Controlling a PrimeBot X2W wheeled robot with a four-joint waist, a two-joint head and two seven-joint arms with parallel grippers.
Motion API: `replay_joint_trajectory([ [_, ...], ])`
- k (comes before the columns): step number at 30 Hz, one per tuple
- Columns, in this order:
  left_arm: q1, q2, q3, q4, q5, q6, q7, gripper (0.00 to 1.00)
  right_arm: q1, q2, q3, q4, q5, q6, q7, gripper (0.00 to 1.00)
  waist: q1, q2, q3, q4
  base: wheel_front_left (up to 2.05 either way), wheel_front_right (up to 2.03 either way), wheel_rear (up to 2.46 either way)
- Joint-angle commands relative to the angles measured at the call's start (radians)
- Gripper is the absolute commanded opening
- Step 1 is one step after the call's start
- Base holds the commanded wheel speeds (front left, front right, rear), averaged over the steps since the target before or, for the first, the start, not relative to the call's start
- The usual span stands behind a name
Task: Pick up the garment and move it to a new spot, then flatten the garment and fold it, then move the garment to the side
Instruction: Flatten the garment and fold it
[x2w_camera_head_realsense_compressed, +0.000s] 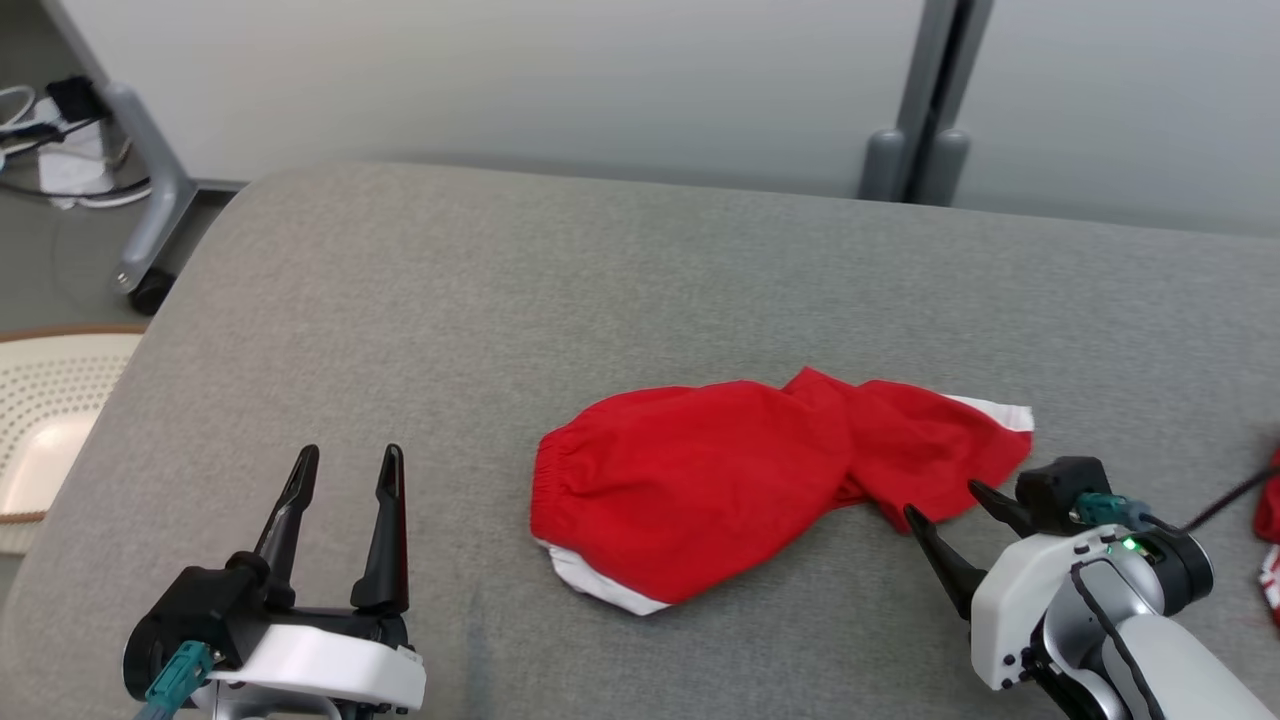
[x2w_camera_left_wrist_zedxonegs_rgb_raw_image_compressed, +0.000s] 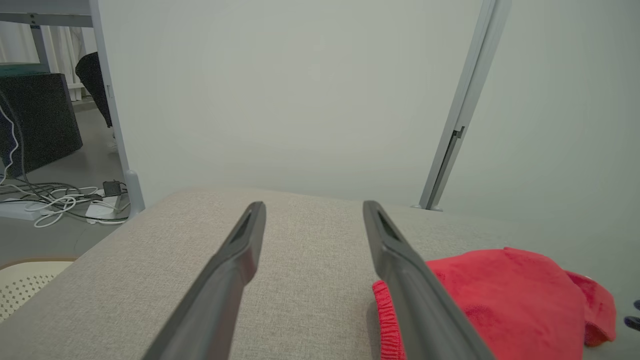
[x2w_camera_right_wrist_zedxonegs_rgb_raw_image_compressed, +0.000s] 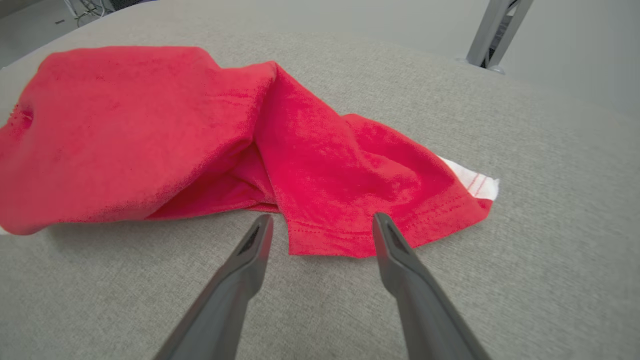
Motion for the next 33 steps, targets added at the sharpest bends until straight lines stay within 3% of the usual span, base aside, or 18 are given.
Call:
replay_joint_trajectory([
  [1,-0.021,-0.002,0.003,0.008,0.0,-0.007,-0.005,1.0,-0.033,-0.012,0.018,0.034,-0.009,0.0,0.011,1.0,0.0,0.0,0.031,0.041,0.0,0.0,0.0],
  [12,-0.052,-0.027,0.001,0.039,0.001,-0.026,-0.014,1.0,-0.126,-0.033,0.111,0.211,0.017,0.0,0.036,1.0,0.0,0.0,0.053,0.099,0.0,0.0,0.0],
  [13,-0.052,-0.028,0.002,0.041,0.001,-0.027,-0.014,1.0,-0.134,-0.032,0.122,0.221,0.017,0.0,0.026,0.63,0.0,0.0,0.053,0.101,0.0,0.0,0.0],
  [14,-0.05,-0.029,0.003,0.042,0.002,-0.029,-0.015,1.0,-0.139,-0.033,0.129,0.229,0.022,0.0,0.015,0.0,0.0,0.0,0.053,0.102,0.0,0.0,0.0],
  [22,-0.039,-0.033,0.011,0.045,0.009,-0.032,-0.017,1.0,-0.179,-0.082,0.134,0.244,0.07,0.0,-0.043,0.0,0.0,0.0,0.045,0.086,0.0,0.0,0.0],
  [33,-0.051,-0.023,0.009,0.04,0.007,-0.041,-0.018,1.0,-0.162,-0.265,0.02,0.148,0.11,0.0,0.004,0.0,0.0,0.0,0.08,0.058,0.0,0.0,0.0],
])
